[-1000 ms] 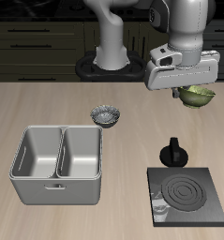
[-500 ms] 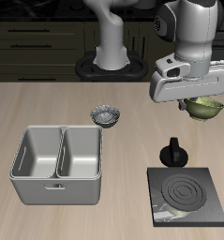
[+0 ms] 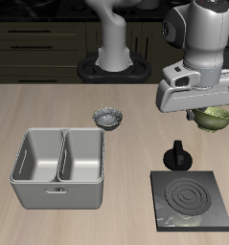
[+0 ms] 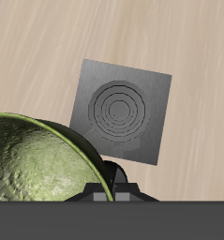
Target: Place the green bowl on the flat stove and turn on the flat stove
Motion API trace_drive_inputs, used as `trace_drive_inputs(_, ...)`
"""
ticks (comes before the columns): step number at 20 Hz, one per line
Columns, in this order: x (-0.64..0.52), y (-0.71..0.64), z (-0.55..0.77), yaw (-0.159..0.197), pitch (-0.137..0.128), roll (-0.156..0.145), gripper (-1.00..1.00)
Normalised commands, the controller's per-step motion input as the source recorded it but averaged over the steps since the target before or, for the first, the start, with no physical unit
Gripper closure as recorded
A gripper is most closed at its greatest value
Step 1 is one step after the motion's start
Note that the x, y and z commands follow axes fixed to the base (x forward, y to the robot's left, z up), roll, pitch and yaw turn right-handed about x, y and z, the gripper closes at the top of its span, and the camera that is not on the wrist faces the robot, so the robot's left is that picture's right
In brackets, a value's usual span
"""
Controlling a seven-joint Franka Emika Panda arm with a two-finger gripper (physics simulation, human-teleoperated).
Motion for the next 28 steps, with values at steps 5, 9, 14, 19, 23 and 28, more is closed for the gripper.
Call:
trace_drive_inputs(5,0.14,0.07,0.09,-0.013,0.007,-0.005,1.00)
trace_drive_inputs(9,0.22,-0.11,0.19,-0.013,-0.024,-0.025,1.00)
trace_drive_inputs(14,0.27,-0.25,0.37,0.003,-0.060,-0.024,1.00)
trace_drive_inputs(19,0.19,-0.12,0.05,0.026,-0.006,-0.013,1.00)
trace_drive_inputs(23,0.12,0.00,-0.18,0.029,0.021,0.008,1.00)
trace_drive_inputs(28,0.12,0.07,-0.32,0.022,0.026,0.016,1.00)
